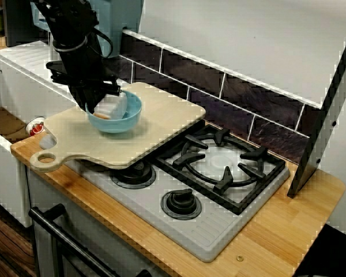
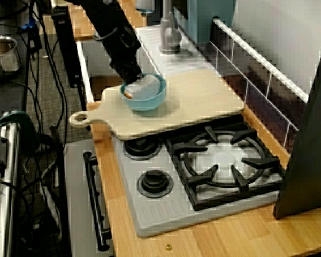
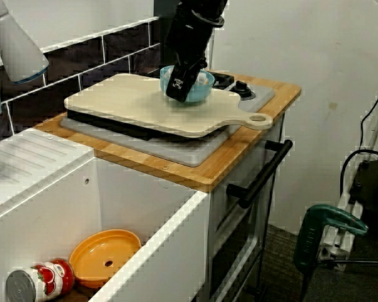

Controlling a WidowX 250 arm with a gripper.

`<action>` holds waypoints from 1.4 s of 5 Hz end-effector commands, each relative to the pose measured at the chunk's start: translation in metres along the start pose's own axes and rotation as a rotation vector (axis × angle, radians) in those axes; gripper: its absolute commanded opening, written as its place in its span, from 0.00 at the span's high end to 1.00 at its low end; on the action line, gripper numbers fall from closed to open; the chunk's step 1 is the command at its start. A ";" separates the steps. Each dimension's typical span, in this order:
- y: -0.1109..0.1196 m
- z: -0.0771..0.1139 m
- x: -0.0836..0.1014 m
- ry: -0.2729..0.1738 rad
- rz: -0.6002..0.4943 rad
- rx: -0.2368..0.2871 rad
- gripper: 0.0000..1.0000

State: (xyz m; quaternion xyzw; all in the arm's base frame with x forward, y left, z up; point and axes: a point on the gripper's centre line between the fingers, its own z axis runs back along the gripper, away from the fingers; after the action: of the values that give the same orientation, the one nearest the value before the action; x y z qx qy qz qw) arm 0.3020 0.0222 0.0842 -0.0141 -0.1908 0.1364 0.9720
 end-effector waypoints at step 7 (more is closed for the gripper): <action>0.006 0.034 0.036 0.021 -0.045 -0.050 0.00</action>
State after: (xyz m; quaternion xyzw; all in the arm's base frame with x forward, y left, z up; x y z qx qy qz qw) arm 0.3147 0.0314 0.1062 -0.0396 -0.1468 0.1137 0.9818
